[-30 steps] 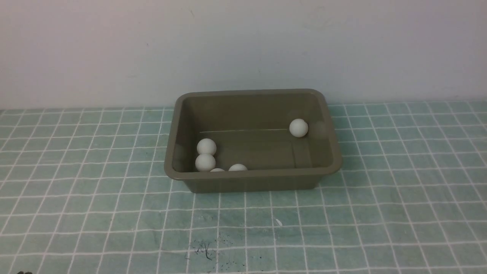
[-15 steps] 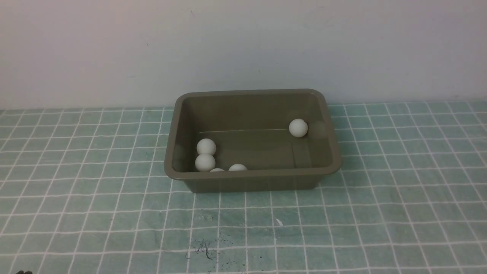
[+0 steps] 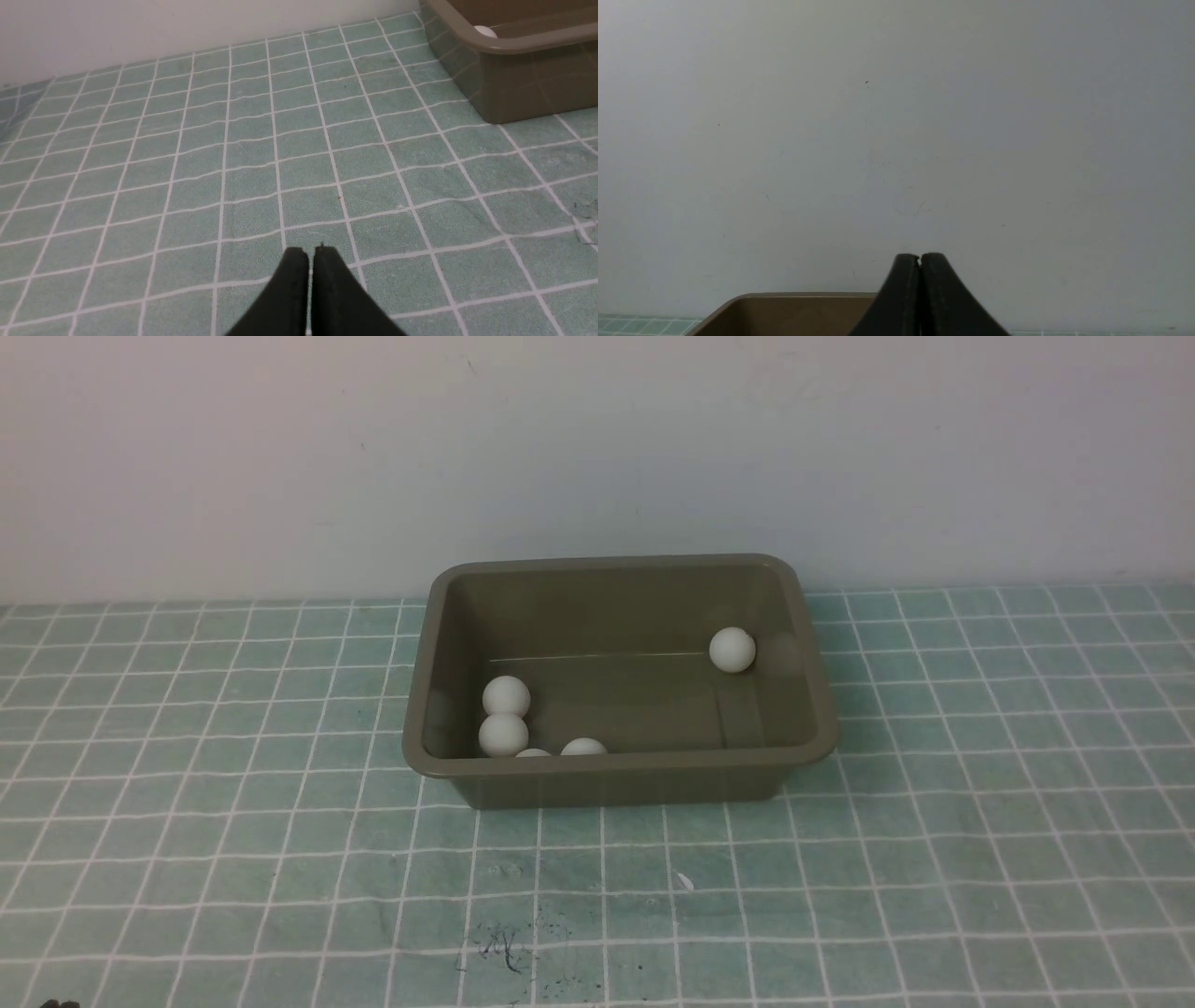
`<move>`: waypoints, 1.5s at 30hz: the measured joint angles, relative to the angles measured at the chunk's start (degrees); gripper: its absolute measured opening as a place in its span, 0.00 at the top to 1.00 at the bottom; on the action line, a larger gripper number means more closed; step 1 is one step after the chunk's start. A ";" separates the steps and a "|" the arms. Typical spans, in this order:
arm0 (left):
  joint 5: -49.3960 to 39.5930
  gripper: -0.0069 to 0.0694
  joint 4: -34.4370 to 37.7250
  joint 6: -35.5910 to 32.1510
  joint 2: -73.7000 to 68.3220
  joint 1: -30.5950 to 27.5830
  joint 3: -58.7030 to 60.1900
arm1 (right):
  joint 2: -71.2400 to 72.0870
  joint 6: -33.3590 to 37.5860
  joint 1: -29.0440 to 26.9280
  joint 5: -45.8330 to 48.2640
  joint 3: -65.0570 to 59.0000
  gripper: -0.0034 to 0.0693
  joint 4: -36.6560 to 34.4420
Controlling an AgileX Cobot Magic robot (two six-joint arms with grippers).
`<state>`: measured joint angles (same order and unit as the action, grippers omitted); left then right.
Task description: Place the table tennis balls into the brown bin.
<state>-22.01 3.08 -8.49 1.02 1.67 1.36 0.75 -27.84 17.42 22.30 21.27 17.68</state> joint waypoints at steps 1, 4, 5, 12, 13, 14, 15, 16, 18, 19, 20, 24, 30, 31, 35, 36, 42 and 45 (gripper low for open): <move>0.00 0.92 0.00 0.00 0.00 0.00 0.00 | 0.00 1.92 0.00 0.00 0.00 0.97 -2.45; 0.00 0.92 0.00 0.00 0.00 0.00 0.00 | 0.00 10.09 0.00 0.00 0.00 0.97 -10.11; 0.00 0.92 0.00 0.00 0.00 0.00 0.00 | 0.00 12.85 0.00 0.00 0.00 0.97 -12.51; 0.00 0.92 0.00 0.00 0.00 0.00 0.00 | 0.00 21.60 -0.26 0.31 -0.27 0.97 -18.64; 0.00 0.92 0.00 0.00 0.00 0.00 0.00 | 0.00 22.04 -0.91 0.31 -0.76 0.97 -18.64; 0.00 0.92 0.00 0.00 0.00 0.00 0.00 | 0.00 22.35 -2.53 0.46 -1.64 0.97 -18.47; 0.00 0.92 0.00 0.00 0.00 0.00 0.00 | 0.00 22.36 -3.26 0.46 -1.99 0.97 -18.33; 0.00 0.92 0.00 0.00 0.00 0.00 0.00 | 0.00 22.40 -5.30 0.46 -3.06 0.97 -18.15; 0.00 0.92 0.00 0.00 0.00 0.00 0.00 | 0.00 22.51 -10.12 0.46 -6.69 0.97 -17.68; 0.00 0.92 0.00 0.00 0.00 0.00 0.00 | 0.00 22.54 -10.93 0.46 -7.50 0.97 -17.68; 0.00 0.92 0.00 0.00 0.00 0.00 0.00 | 0.00 22.59 -13.80 0.46 -11.11 0.97 -17.68; 0.00 0.92 0.00 0.00 0.00 0.00 0.00 | 0.00 22.59 -17.32 0.53 -18.98 0.97 -17.19; 0.00 0.92 0.00 0.00 0.00 0.00 0.00 | -0.06 22.59 -18.07 0.23 -22.30 0.97 -15.67; 0.00 0.92 0.00 0.00 0.00 0.00 0.00 | -0.06 22.59 -18.07 0.23 -22.30 0.97 -15.67; 0.00 0.92 0.00 0.00 0.00 0.00 0.00 | -0.06 22.59 -18.07 0.04 -22.36 0.97 -15.49; 0.00 0.92 0.00 0.00 0.00 0.00 0.00 | -0.06 22.59 -18.07 0.04 -22.36 0.97 -15.49; 0.00 0.92 0.00 0.00 0.00 0.00 0.00 | -0.06 22.59 -18.07 0.04 -22.36 0.97 -15.43; 0.00 0.92 0.00 0.00 0.00 0.00 0.00 | -0.06 22.59 -18.07 0.04 -22.36 0.97 -15.43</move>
<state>-22.01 3.08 -8.49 1.02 1.67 1.36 0.70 -5.25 -0.65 22.34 -1.08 2.25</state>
